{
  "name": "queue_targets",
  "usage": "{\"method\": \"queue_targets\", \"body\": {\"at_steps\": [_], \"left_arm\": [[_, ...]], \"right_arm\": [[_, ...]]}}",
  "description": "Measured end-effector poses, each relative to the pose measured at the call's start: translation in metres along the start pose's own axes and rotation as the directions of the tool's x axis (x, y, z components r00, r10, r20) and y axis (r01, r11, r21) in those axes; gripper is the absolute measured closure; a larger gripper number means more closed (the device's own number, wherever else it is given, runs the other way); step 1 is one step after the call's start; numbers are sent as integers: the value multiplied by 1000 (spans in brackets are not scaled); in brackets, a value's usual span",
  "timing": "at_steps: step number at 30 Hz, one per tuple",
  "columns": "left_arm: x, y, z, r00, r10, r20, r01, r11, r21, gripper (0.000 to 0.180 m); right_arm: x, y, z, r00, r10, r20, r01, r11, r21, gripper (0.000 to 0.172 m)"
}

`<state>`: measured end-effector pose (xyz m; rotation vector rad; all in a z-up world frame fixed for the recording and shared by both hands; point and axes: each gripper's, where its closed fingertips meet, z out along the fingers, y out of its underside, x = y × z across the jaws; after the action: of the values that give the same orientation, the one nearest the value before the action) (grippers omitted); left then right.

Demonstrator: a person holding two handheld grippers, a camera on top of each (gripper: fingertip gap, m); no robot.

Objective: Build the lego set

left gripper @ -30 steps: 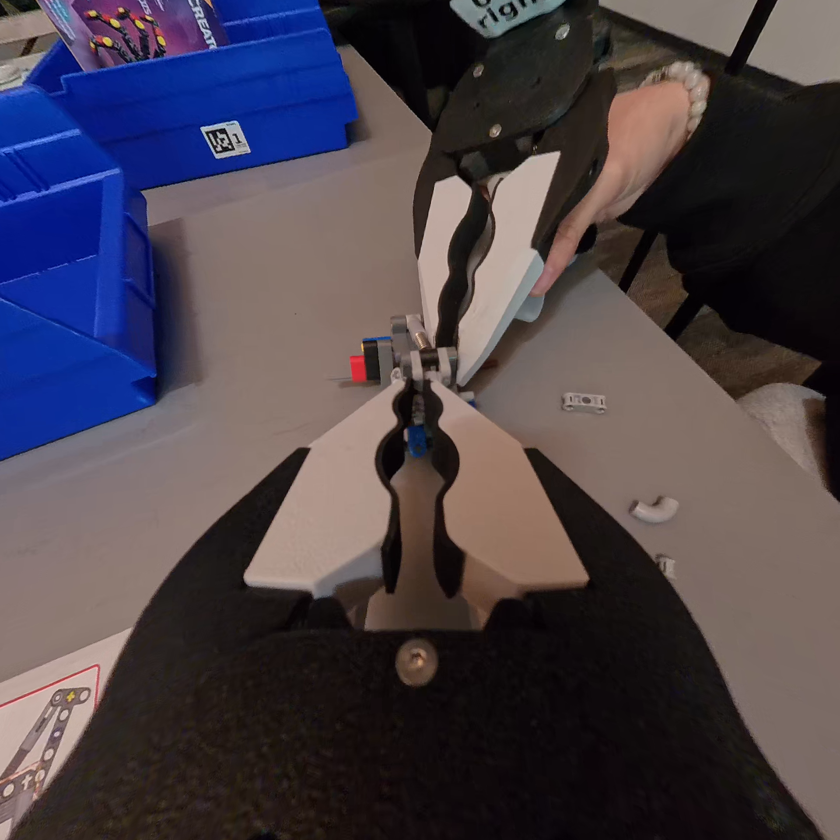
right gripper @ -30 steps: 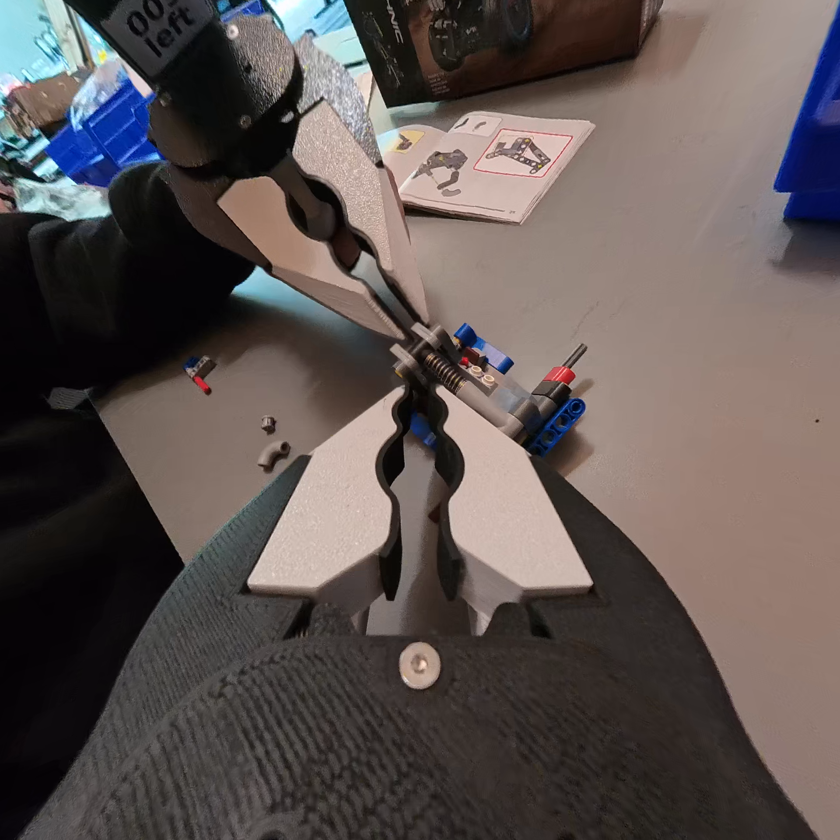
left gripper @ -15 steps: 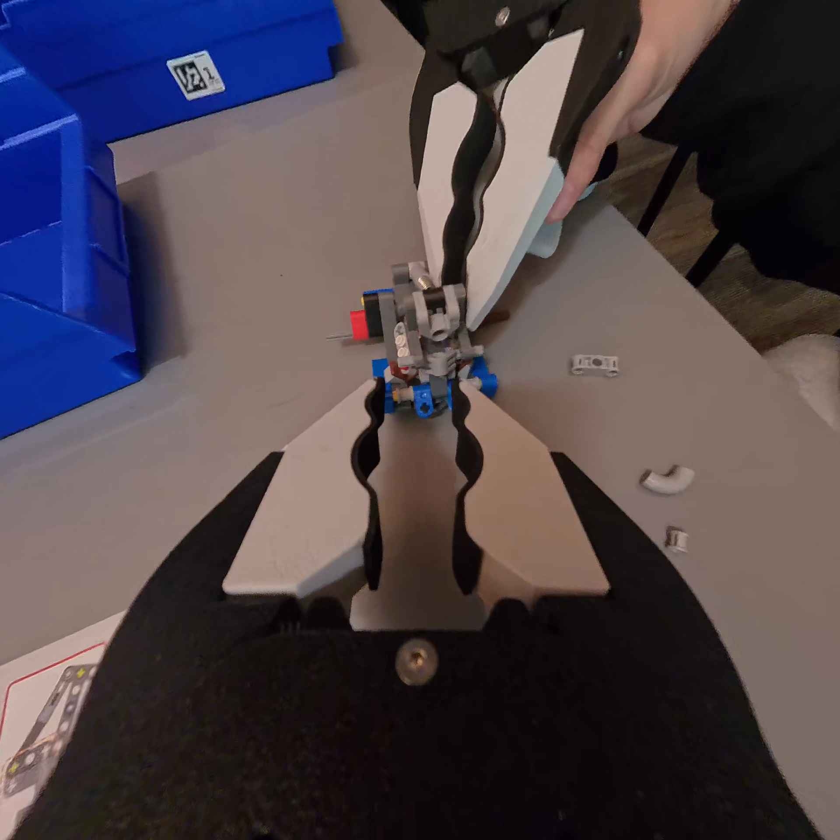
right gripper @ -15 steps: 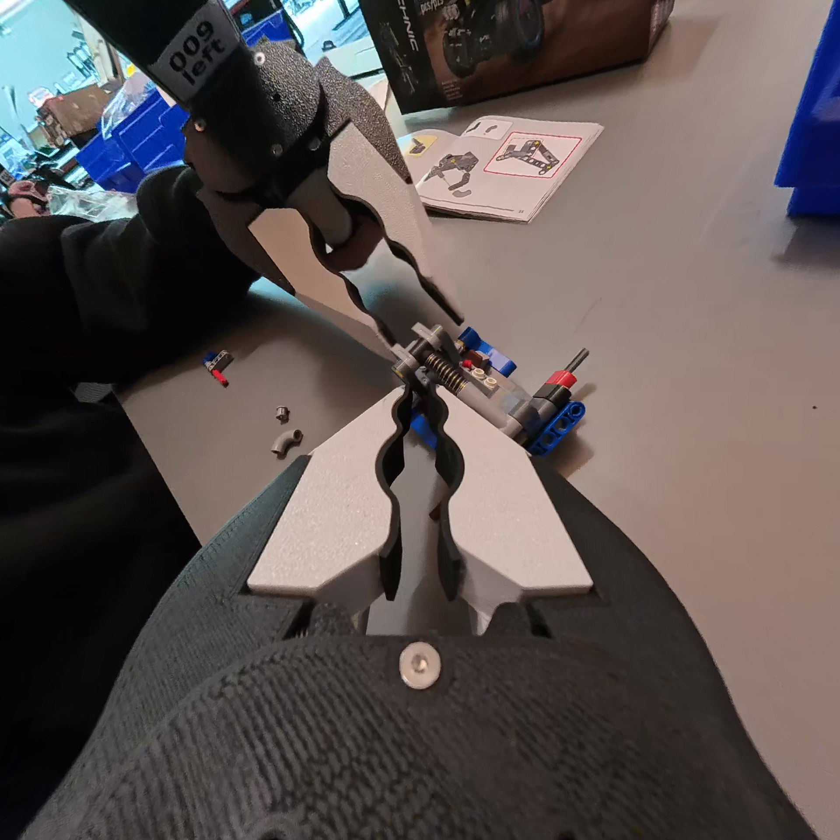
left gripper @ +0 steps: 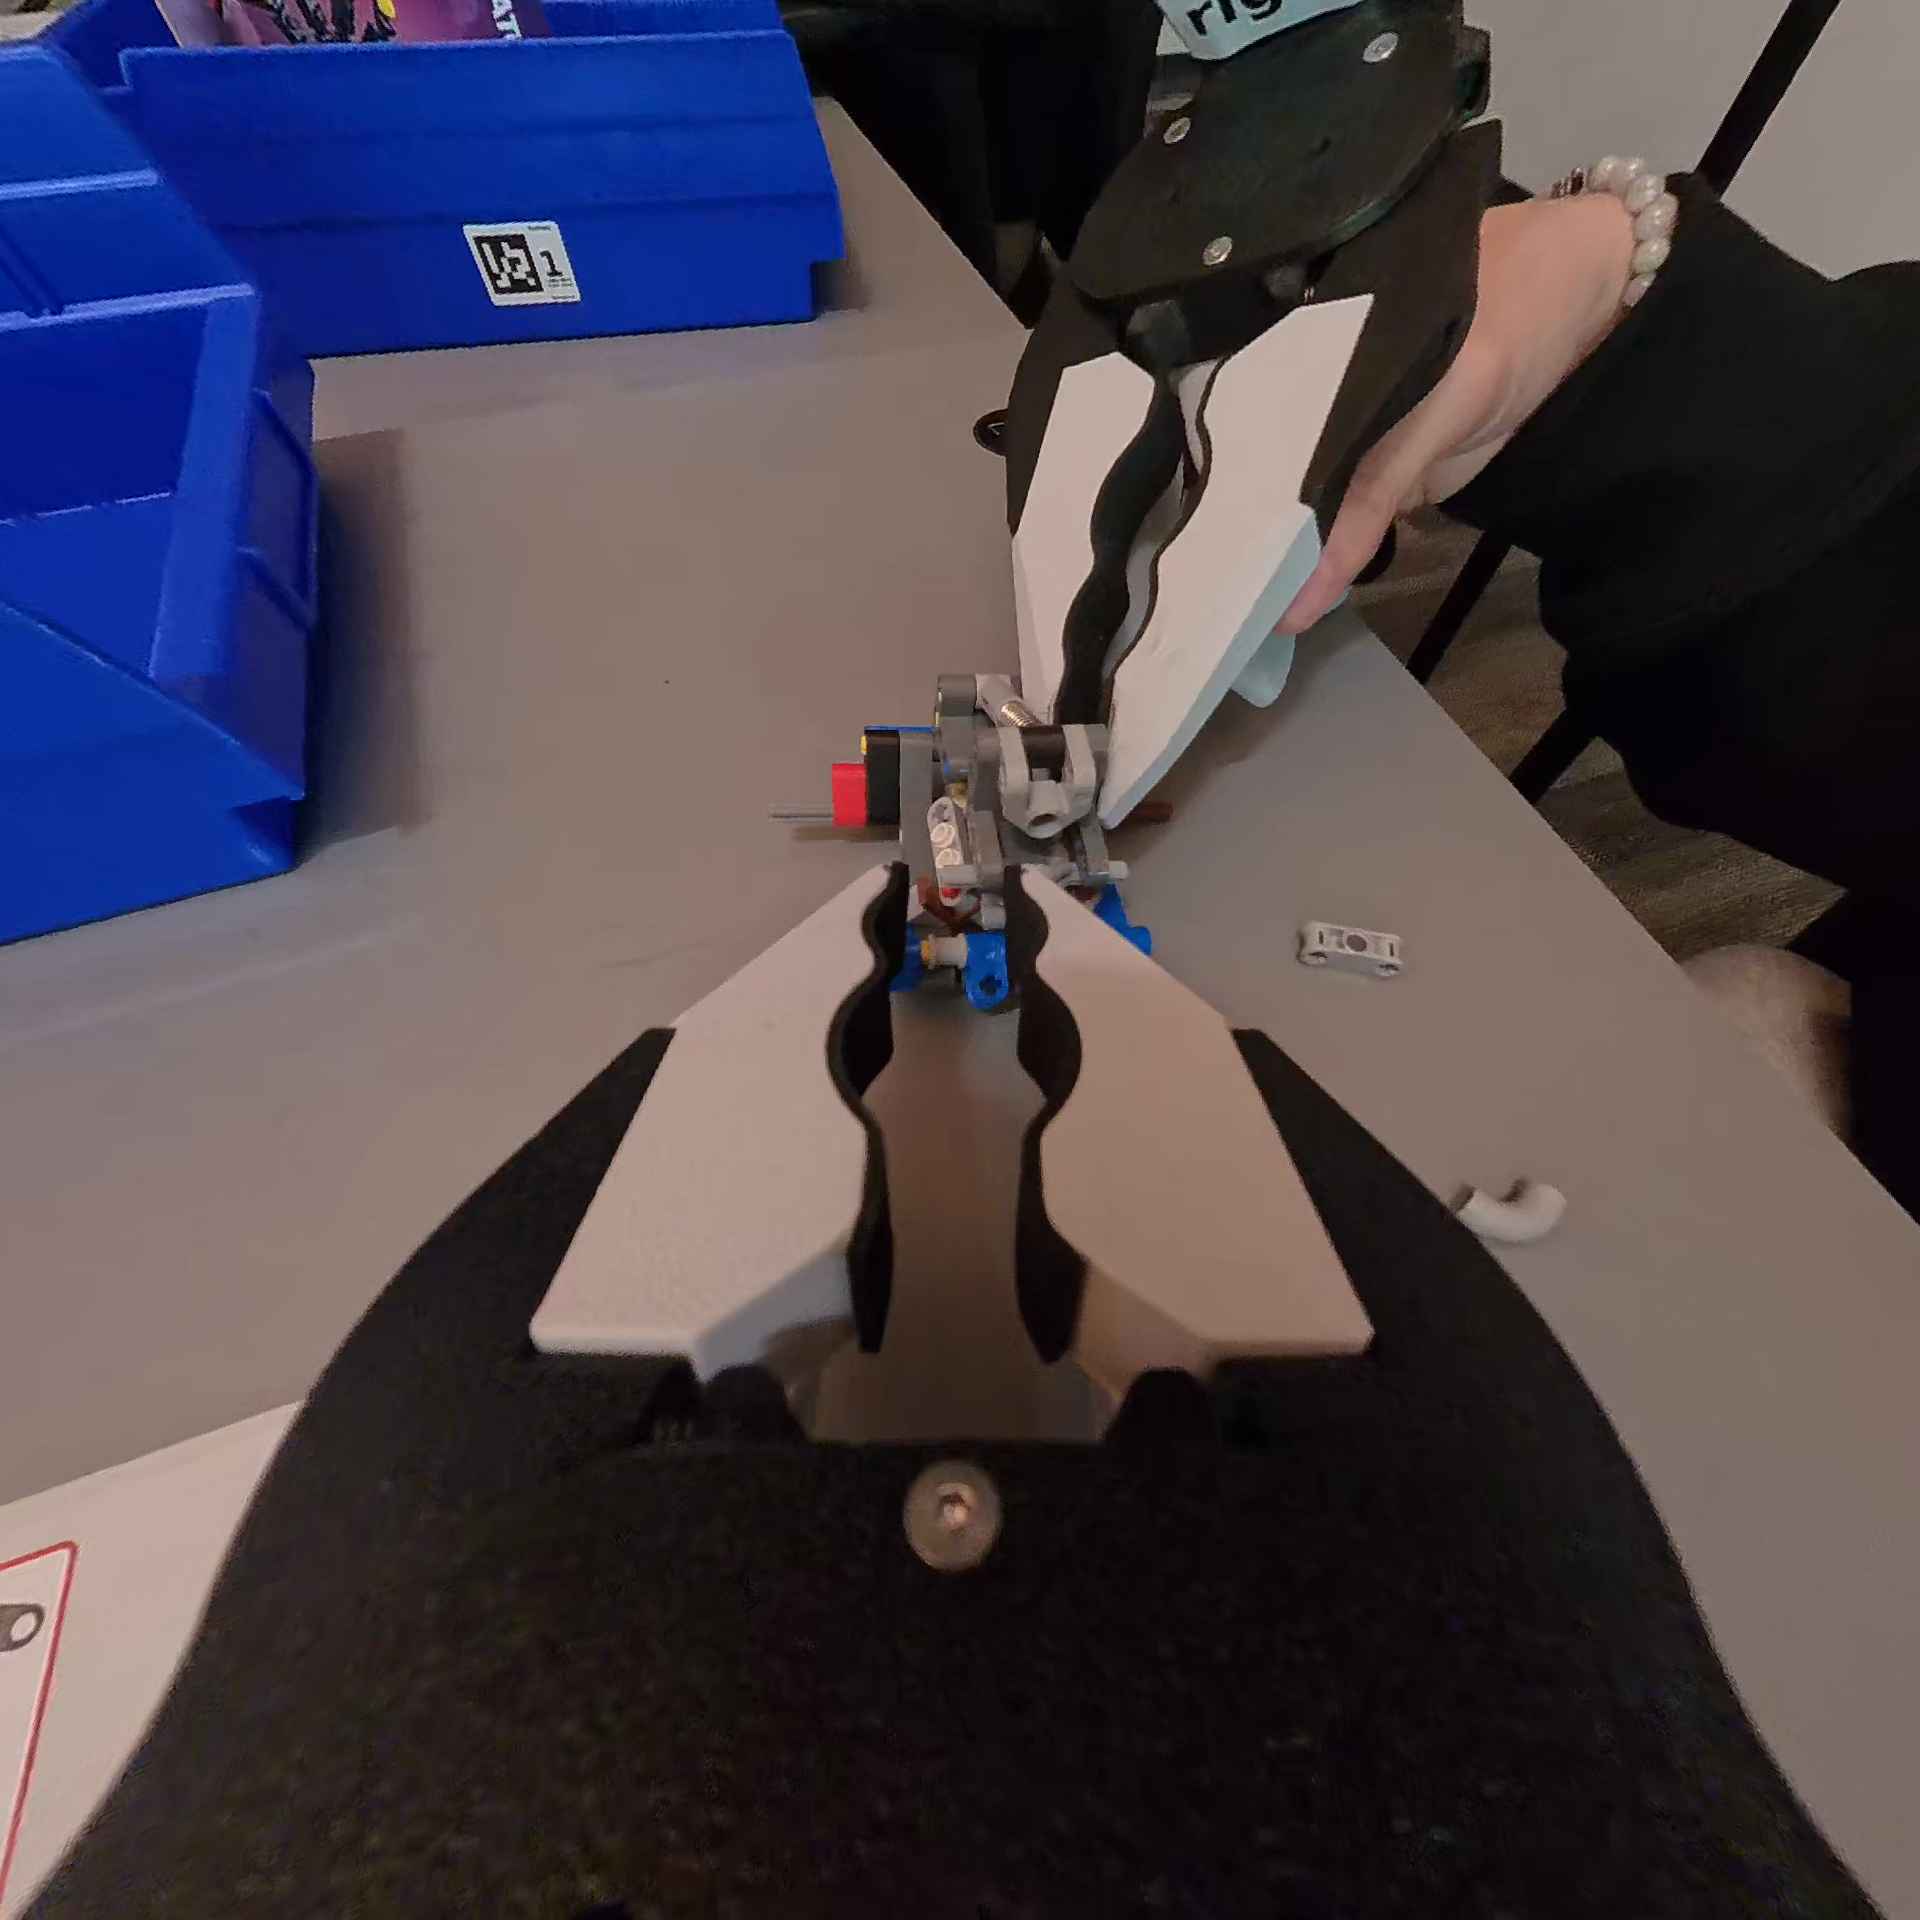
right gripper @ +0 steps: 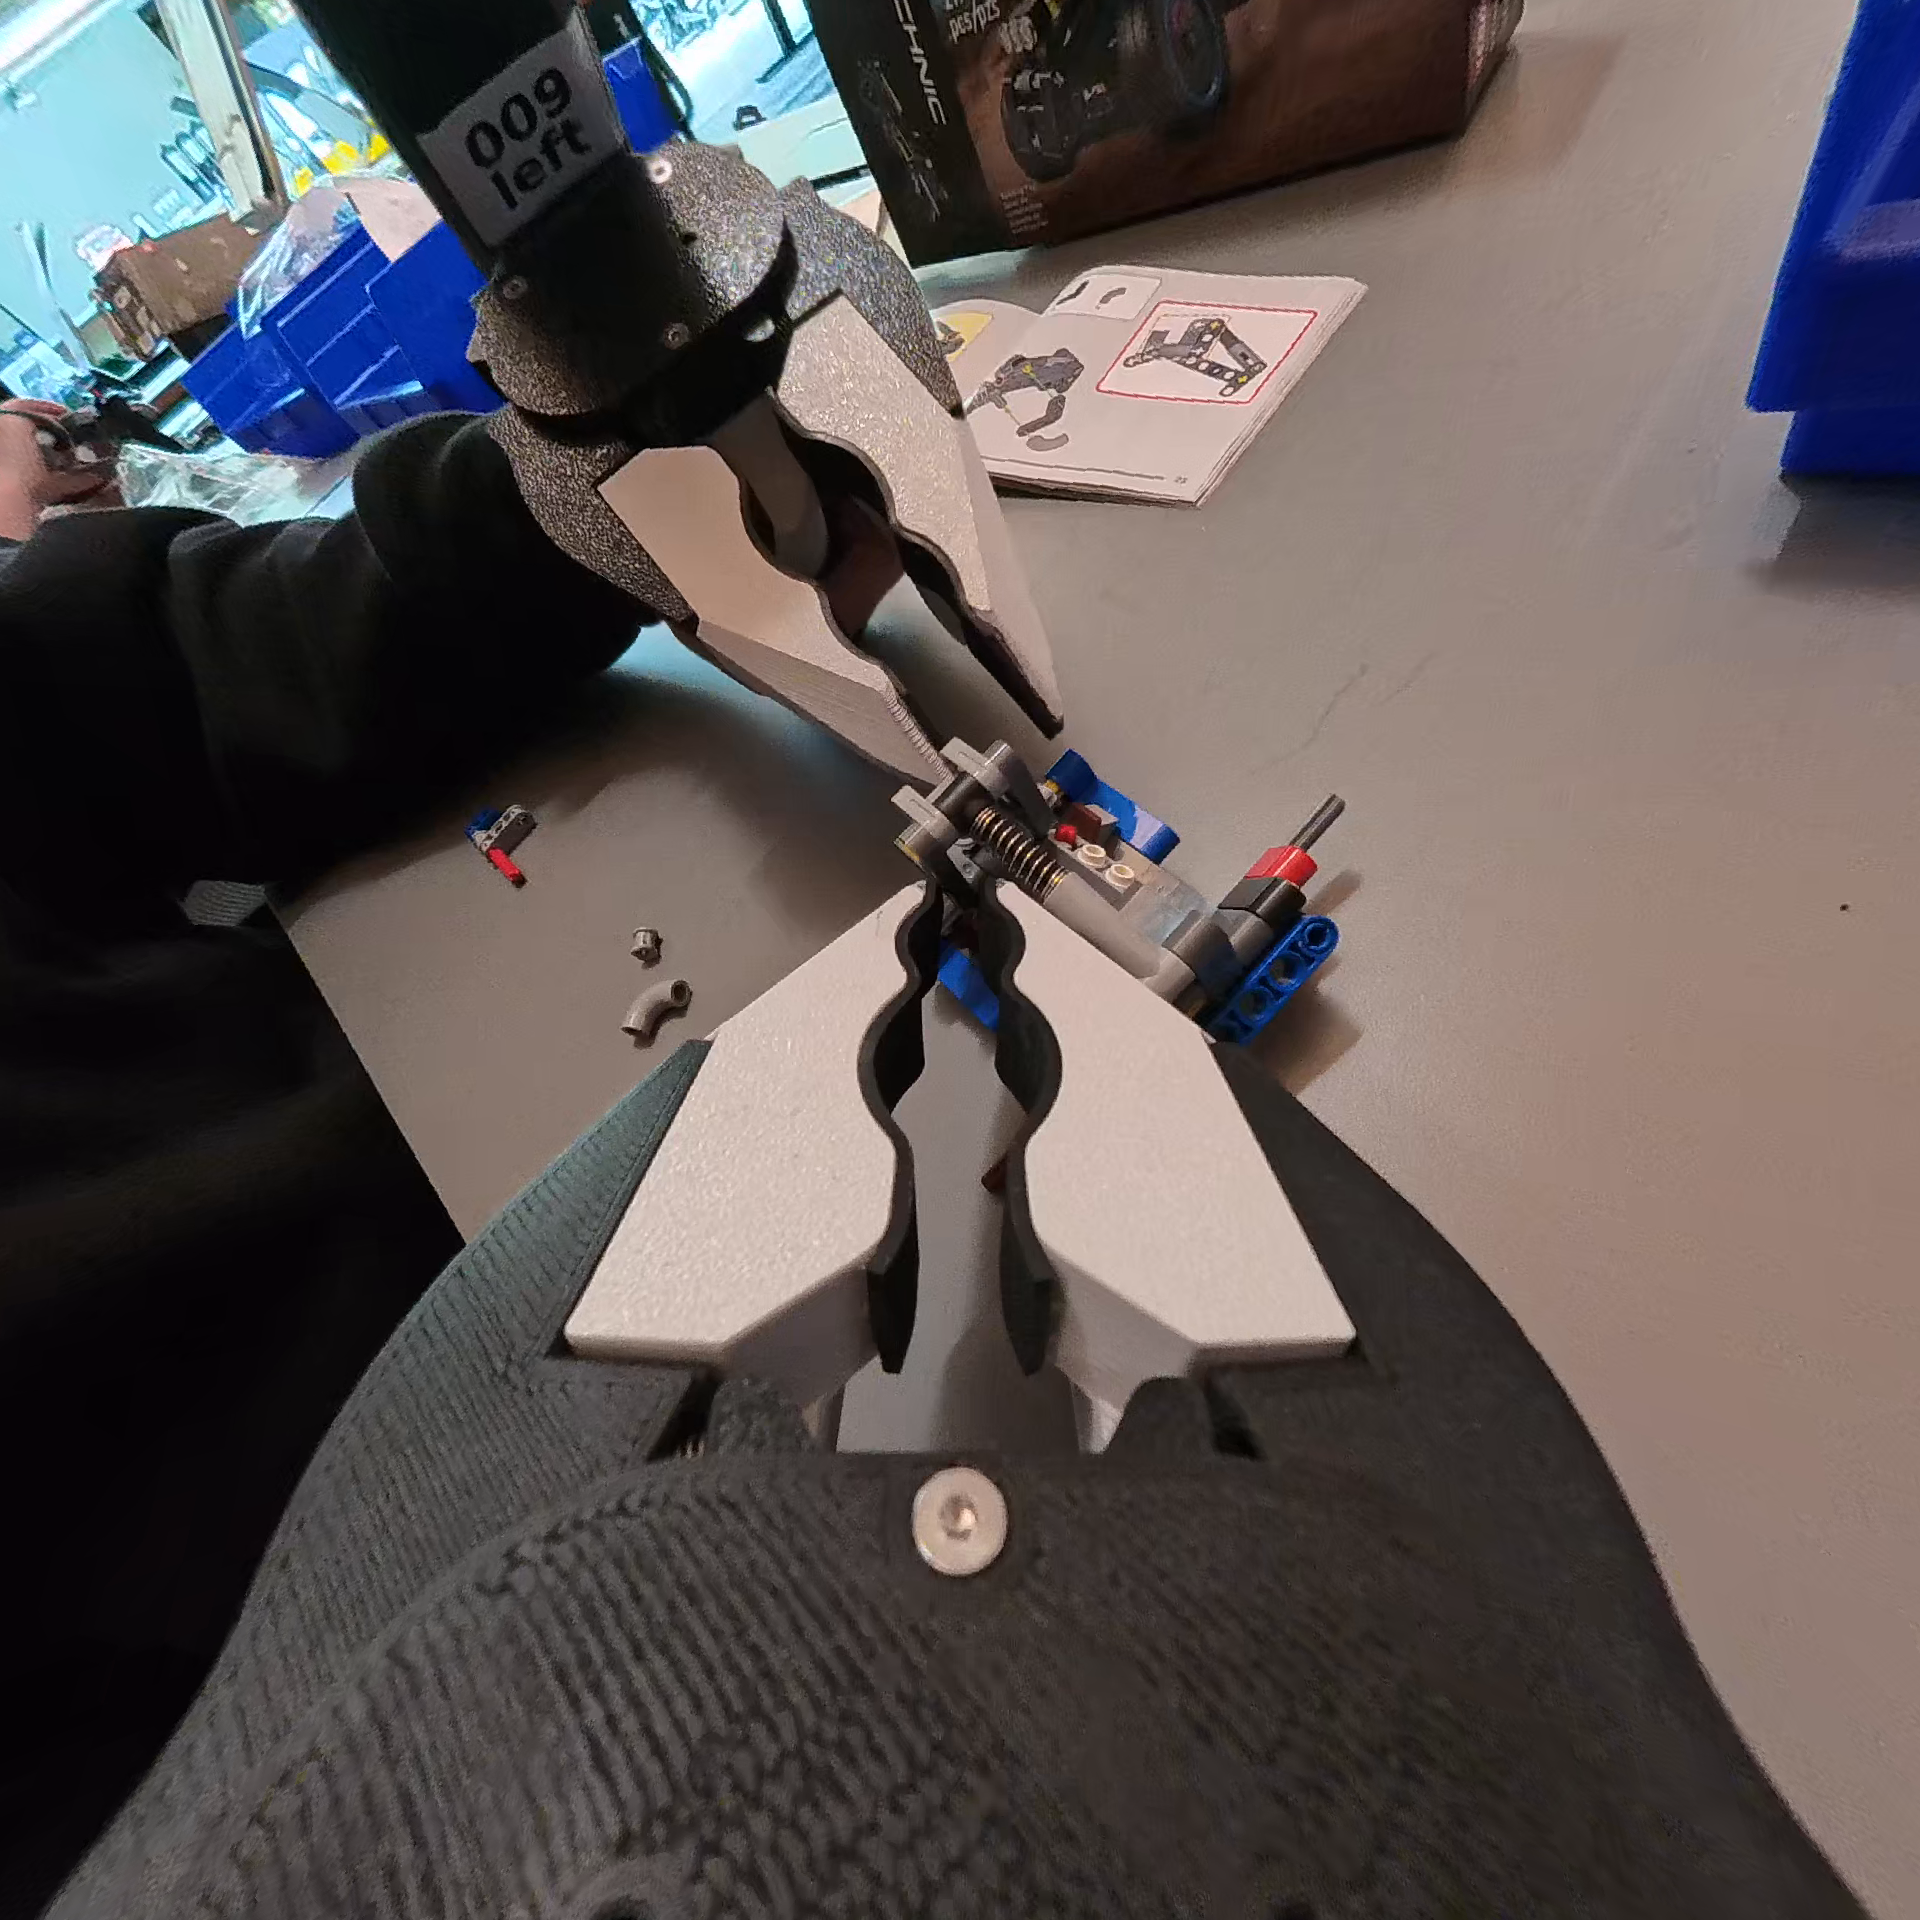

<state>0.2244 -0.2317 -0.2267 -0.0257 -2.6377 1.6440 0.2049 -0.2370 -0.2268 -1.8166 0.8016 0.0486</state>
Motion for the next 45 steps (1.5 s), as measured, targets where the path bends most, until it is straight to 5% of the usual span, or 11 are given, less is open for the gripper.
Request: {"method": "queue_targets", "body": {"at_steps": [11, 24, 45], "left_arm": [[2, -4, 4, 999, 34, 28, -34, 999, -5, 180], [-1, -19, 3, 992, 29, 119, -29, 1000, 3, 180], [-6, -18, 7, 975, -105, 197, 106, 994, 3, 180]], "right_arm": [[1, 0, -2, 999, -27, -43, 26, 1000, -13, 163], [6, -21, -13, 933, 106, -344, -51, 985, 165, 162], [19, -20, -17, 818, 75, -570, 75, 969, 235, 161]]}}
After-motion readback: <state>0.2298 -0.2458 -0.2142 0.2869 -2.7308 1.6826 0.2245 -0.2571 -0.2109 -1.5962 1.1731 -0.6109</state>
